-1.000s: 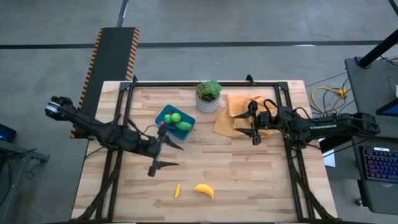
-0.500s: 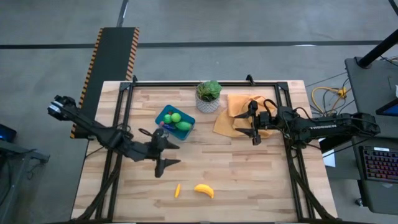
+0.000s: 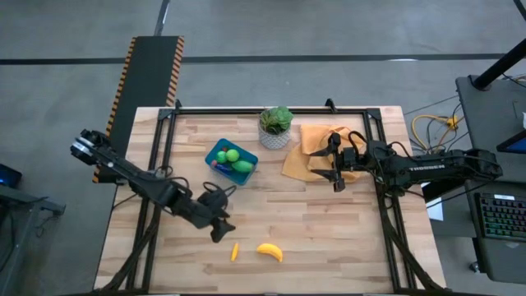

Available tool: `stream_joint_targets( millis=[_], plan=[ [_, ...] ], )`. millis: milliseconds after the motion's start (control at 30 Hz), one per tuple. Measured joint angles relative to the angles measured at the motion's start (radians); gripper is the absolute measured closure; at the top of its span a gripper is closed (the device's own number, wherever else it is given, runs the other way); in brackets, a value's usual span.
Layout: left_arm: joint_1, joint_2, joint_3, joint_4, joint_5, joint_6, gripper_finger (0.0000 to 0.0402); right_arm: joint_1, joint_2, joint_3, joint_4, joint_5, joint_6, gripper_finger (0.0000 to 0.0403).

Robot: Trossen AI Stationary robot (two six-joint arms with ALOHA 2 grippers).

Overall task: Pick and placing Produce into tupperware
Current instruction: Put the yellow corn into the blue bin

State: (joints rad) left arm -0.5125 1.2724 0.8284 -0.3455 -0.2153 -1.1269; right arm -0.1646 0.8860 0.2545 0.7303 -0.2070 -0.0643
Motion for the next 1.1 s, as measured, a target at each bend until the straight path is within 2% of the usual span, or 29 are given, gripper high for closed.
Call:
stream_joint_targets(
  millis=[167, 300, 400, 633, 867, 1100],
  plan=[
    [0.000, 0.064, 0.001, -0.027, 0.125, -0.184, 0.0146, 0.000, 0.000, 0.000, 0.000, 0.000, -0.015, 0.0160],
    [-0.001, 0.135, 0.060, -0.071, 0.182, -0.228, 0.0146, 0.000, 0.000, 0.000, 0.001, 0.000, -0.024, 0.0160],
    [-0.004, 0.193, 0.136, -0.132, 0.185, -0.229, 0.0146, 0.000, 0.000, 0.000, 0.001, 0.000, -0.031, 0.0163],
    [-0.023, 0.352, 0.309, -0.388, 0.180, -0.242, 0.0146, 0.000, 0.000, 0.000, 0.003, 0.000, -0.045, 0.0163],
    [-0.032, 0.460, 0.376, -0.398, 0.173, -0.281, 0.0146, 0.000, 0.000, 0.000, 0.004, 0.000, -0.047, 0.0163],
    [-0.040, 0.481, 0.427, -0.396, 0.140, -0.293, 0.0146, 0.000, 0.000, 0.000, 0.005, 0.000, -0.053, 0.0162]
  ],
)
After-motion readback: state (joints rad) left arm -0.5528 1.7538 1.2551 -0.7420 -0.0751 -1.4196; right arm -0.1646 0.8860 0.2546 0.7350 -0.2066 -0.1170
